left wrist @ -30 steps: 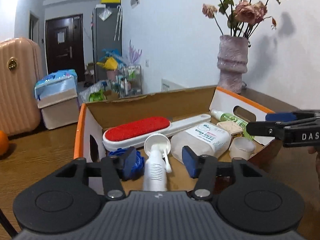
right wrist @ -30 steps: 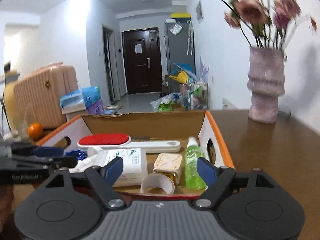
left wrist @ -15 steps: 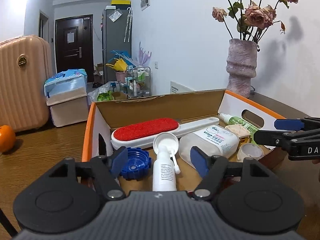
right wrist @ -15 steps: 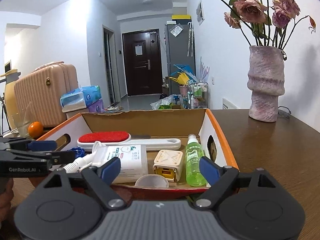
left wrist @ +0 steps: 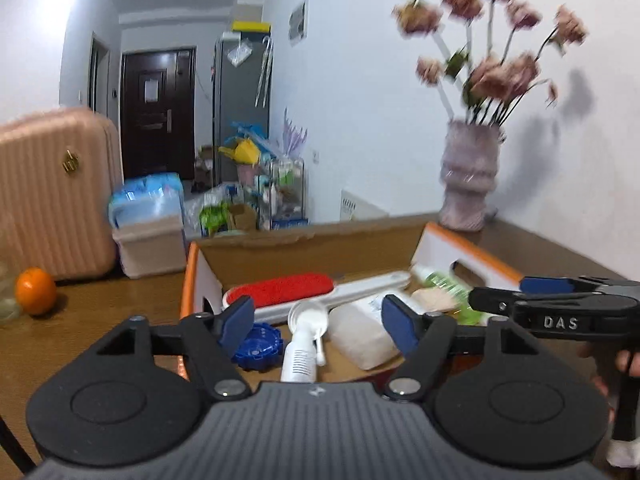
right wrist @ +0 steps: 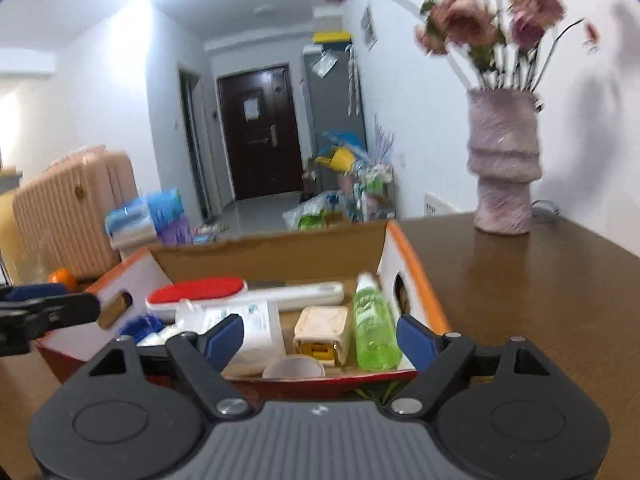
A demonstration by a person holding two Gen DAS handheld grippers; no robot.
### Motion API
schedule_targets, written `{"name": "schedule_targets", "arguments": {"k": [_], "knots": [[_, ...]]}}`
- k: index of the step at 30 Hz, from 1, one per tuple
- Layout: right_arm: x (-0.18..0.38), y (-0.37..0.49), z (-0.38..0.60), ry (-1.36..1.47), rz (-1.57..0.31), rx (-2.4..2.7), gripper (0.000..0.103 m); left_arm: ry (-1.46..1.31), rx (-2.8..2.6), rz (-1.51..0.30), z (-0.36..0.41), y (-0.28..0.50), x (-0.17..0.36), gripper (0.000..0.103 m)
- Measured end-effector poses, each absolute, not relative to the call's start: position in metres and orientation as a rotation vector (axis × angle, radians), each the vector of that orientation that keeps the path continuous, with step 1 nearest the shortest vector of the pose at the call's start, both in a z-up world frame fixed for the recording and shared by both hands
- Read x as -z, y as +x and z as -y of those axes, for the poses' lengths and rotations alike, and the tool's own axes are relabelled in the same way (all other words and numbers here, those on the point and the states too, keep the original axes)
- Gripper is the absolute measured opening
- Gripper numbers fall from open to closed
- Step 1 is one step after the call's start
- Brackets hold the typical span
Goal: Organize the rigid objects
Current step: 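Withdraw both tools from the box back over the table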
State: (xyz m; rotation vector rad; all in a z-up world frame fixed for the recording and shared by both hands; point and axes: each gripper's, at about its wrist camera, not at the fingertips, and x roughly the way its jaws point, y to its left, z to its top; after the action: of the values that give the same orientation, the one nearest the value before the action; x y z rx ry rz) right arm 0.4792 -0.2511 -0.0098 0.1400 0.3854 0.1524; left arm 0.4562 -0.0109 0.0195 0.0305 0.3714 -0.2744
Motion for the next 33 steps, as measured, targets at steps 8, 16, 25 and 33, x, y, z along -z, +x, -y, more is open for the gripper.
{"name": "schedule_targets", "arguments": {"k": [8, 16, 25, 33], "knots": [[-0.052, 0.393, 0.247, 0.100, -0.265, -0.221, 0.087, 0.030, 0.201, -0.293, 0.005, 0.357, -0.061, 0.098], [-0.096, 0.310, 0.248, -0.006, -0.150, -0.235, 0.097, 0.041, 0.198, -0.161, 0.012, 0.265, -0.085, 0.103], [-0.093, 0.201, 0.245, -0.074, -0.107, -0.302, 0.102, 0.025, 0.184, -0.050, 0.004, 0.145, -0.080, 0.103], [-0.050, 0.123, 0.246, -0.041, -0.173, -0.313, 0.103, 0.009, 0.159, -0.137, -0.006, 0.091, -0.035, 0.103]]}}
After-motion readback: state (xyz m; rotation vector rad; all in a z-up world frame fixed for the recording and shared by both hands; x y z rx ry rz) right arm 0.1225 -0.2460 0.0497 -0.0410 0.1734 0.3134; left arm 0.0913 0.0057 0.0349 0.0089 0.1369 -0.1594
